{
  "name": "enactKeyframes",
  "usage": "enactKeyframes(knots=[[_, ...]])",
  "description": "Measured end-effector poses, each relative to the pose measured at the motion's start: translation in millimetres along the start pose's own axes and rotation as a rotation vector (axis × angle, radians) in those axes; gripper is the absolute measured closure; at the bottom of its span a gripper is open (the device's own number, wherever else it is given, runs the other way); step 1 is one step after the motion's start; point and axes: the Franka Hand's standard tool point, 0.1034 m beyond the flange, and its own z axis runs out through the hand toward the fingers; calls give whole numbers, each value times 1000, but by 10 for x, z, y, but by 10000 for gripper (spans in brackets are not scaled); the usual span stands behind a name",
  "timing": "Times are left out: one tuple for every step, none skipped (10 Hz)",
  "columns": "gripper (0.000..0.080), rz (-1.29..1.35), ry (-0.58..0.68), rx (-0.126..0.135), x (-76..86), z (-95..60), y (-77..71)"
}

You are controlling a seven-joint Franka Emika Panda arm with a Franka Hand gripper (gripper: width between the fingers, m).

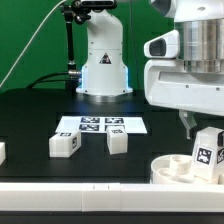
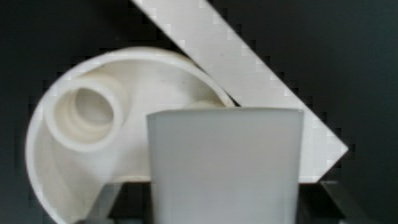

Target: Assemble stool

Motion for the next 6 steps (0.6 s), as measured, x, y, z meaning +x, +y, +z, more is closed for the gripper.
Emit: enactKeyframes(knots=[[459,123,-10,14,-7,1,-1],[459,217,-18,26,-10,0,1],[459,281,-26,30,-12,0,-2],[459,314,-30,31,-17,1,-4],[459,394,-37,32,-29,3,-9],[459,452,-43,33,-37,4,-14]])
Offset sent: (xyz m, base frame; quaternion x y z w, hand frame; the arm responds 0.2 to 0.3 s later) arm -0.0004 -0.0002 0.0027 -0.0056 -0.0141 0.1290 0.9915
